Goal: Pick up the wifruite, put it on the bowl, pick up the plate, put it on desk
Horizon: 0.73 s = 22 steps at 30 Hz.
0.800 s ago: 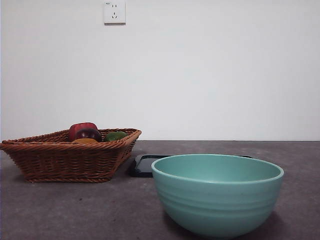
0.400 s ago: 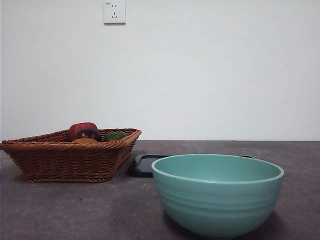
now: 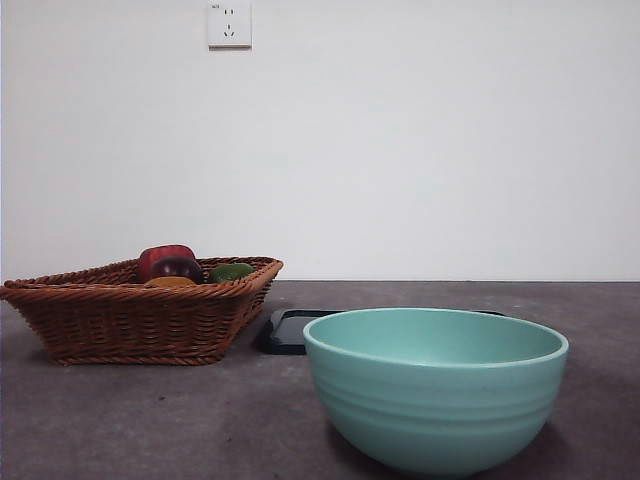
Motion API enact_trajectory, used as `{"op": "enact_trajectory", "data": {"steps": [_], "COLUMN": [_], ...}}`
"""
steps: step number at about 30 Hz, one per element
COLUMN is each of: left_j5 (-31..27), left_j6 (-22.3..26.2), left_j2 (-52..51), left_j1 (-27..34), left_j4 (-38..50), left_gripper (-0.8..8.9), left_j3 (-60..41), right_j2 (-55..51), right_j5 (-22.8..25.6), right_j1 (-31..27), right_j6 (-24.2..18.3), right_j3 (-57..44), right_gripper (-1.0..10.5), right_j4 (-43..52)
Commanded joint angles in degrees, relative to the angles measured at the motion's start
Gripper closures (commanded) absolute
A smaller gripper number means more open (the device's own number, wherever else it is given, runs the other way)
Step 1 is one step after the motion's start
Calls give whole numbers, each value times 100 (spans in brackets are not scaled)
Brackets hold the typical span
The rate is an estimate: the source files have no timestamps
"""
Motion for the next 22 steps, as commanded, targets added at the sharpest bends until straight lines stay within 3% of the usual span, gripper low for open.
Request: {"op": "enact_trajectory", "data": {"steps": [1, 4, 22], "left_j5": [-9, -9, -9], "left_j6": [61, 61, 61], "left_j2": [-11, -11, -11], "left_j1": [7, 7, 7], "left_j4": [-31, -31, -31], "left_gripper": [802, 802, 802], "left_j3": [-114, -114, -114], "right_j2": [-109, -109, -109], "right_j5": [-203, -581, -332], "right_j1": [-24, -85, -321], "right_j6": [131, 81, 101], "right_j3": [-330, -520, -520], "right_gripper": [941, 941, 941], "right_j4": [120, 13, -39]}}
